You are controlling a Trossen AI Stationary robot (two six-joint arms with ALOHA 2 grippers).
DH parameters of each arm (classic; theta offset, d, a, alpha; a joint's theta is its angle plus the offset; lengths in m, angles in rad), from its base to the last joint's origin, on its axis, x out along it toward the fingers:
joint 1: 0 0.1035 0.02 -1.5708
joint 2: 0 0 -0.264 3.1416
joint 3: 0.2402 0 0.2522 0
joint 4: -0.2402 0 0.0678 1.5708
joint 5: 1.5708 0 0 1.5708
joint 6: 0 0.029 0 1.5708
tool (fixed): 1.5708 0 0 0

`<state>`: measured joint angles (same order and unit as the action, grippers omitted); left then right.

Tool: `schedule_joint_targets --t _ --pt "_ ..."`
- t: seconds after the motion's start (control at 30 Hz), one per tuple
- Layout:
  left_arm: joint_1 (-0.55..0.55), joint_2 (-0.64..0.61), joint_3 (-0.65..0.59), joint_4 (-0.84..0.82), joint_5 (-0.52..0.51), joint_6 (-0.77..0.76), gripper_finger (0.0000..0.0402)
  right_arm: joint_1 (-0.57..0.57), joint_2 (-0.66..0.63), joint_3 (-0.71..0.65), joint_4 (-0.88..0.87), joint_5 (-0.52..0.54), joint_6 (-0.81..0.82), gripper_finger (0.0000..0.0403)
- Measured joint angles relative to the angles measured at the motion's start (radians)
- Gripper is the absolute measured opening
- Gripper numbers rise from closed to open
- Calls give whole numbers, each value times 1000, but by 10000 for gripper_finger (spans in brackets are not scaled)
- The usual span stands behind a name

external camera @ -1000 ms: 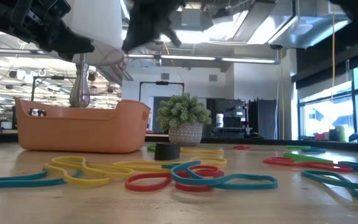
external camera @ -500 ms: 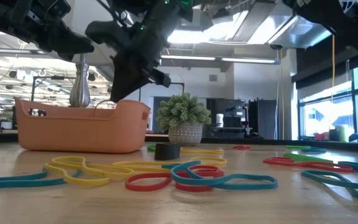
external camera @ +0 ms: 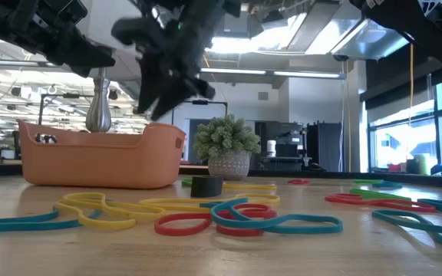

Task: Pick and place rubber bands into bin
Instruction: Put the yellow rubber band into the orange bin

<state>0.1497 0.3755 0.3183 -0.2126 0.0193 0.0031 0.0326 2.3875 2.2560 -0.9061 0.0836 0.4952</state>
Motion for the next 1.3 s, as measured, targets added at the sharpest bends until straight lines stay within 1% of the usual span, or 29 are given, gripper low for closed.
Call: schedule_joint_targets --t 0.13,0.2,0.23,0.3,0.33,0.37,0.43,0.5,0.57,0.6,0.67,0.8,0.9,1.0,1.1,1.17,1.3 --pt "0 0 0 -3 1 -5 2 0 -2 102 -32 0 -85 131" --pt "0 2 0 -5 11 1 2 0 -51 68 11 -3 -131 123" --pt "0 3 0 -5 24 16 2 2 -69 54 -2 3 -141 116" --pt "-5 3 0 -5 51 62 3 7 -112 24 -46 51 -164 97" --pt "-11 5 0 -4 56 80 2 11 -133 1 -74 95 -169 86" --pt "-19 10 1 -1 56 84 2 13 -161 -26 -74 129 -179 74" --pt "-35 20 1 2 49 76 1 17 -225 -112 -52 156 -195 51" --pt "-51 34 13 -1 29 60 2 17 -305 -233 21 154 -205 28" --pt "-72 57 29 -1 5 50 2 17 -393 -389 127 125 -196 9" --pt "-83 69 41 -1 -11 48 2 18 -434 -474 181 114 -183 6" --pt "-110 103 69 -1 -50 47 1 22 -535 -650 314 74 -154 9" --pt "-173 204 148 -53 -146 43 2 46 -747 -985 544 65 -87 20" --pt "-228 306 228 -114 -196 9 1 66 -888 -1220 665 61 -25 15" --pt "-293 421 317 -171 -230 -63 1 83 -1038 -1408 757 62 53 6" --pt "-360 544 419 -262 -240 -168 2 100 -1164 -1559 781 64 127 4" --pt "-398 623 487 -351 -243 -328 2 110 -1243 -1631 798 64 156 7" --pt "-463 773 620 -514 -240 -772 2 120 -1372 -1737 800 62 155 12"
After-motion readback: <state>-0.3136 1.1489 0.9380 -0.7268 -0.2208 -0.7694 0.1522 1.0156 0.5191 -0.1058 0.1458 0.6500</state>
